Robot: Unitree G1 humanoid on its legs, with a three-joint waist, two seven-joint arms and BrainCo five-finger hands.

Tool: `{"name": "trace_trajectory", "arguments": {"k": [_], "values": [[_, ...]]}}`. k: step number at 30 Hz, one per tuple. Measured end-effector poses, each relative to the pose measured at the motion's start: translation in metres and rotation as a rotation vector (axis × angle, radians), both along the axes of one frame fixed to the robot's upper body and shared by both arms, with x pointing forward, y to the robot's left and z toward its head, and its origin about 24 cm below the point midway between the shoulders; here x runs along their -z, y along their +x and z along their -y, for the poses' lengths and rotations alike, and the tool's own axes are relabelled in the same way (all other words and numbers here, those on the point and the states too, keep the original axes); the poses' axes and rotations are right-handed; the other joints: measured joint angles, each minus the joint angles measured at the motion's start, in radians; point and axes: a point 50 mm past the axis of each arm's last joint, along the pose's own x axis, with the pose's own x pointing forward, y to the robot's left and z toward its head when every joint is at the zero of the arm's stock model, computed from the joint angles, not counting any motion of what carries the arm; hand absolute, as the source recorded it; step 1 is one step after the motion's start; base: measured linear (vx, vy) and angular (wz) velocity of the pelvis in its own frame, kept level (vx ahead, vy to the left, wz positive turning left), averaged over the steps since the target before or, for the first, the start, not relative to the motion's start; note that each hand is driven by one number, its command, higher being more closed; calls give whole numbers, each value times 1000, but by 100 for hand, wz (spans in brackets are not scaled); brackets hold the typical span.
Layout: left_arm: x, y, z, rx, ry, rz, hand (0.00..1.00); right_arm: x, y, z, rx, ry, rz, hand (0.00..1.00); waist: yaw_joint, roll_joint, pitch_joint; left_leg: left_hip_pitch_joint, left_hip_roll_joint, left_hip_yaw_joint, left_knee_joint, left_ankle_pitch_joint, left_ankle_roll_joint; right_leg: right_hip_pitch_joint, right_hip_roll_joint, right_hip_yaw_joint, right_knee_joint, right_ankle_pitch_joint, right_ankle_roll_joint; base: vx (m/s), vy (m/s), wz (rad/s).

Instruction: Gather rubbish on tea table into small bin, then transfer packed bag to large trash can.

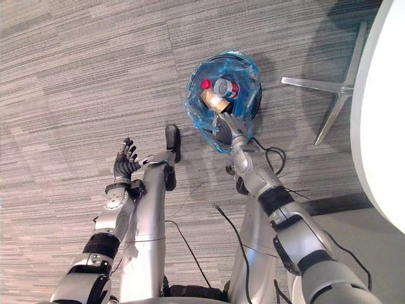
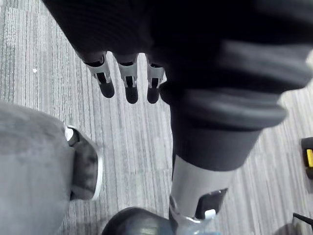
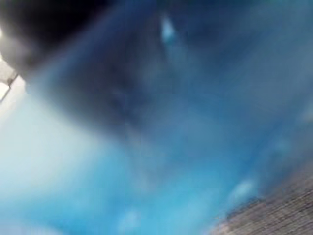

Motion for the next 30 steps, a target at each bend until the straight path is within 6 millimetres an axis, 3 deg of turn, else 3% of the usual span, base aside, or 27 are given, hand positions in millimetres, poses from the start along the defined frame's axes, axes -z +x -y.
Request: {"name": "trace_trajectory", "arguments": {"k": [5, 10, 12, 17, 22, 30], "values": [[7, -3, 9, 11, -31, -31, 0, 8, -14, -1, -11, 124, -24, 100, -2, -4, -2, 76, 9, 4, -19, -1, 0, 74, 10, 0, -22, 0, 0, -29, 6, -7], [24, -16, 8, 5, -35, -91, 0, 30, -31, -2, -23, 261, -118, 100, -3, -13, -6, 199, 10, 14, -67, -1, 0, 195, 21, -3, -72, 1, 0, -11, -7, -4], [32, -23, 6, 0, -33, -118, 0, 38, -40, -3, -23, 349, -159, 100, -4, -24, -12, 264, 10, 21, -97, -1, 0, 258, 23, -5, -101, 2, -2, 16, -15, -4], [55, -45, 3, 13, -34, -204, 0, 51, -64, -10, -80, 578, -248, 100, -4, -79, -44, 449, 11, 39, -188, -2, 1, 445, 34, -13, -206, 19, -10, 67, 8, -5], [65, -66, 3, 30, -38, -235, 0, 67, -81, -3, -66, 730, -328, 100, -1, -95, -76, 602, 9, 51, -272, -4, 6, 608, 36, -26, -307, 33, 11, 91, 32, 0], [80, -114, -5, 36, -25, -293, 0, 82, -121, 13, -107, 866, -405, 100, 0, -89, -293, 819, 4, 91, -450, -2, 3, 819, 57, -29, -503, 65, 34, 167, 18, -6]]}}
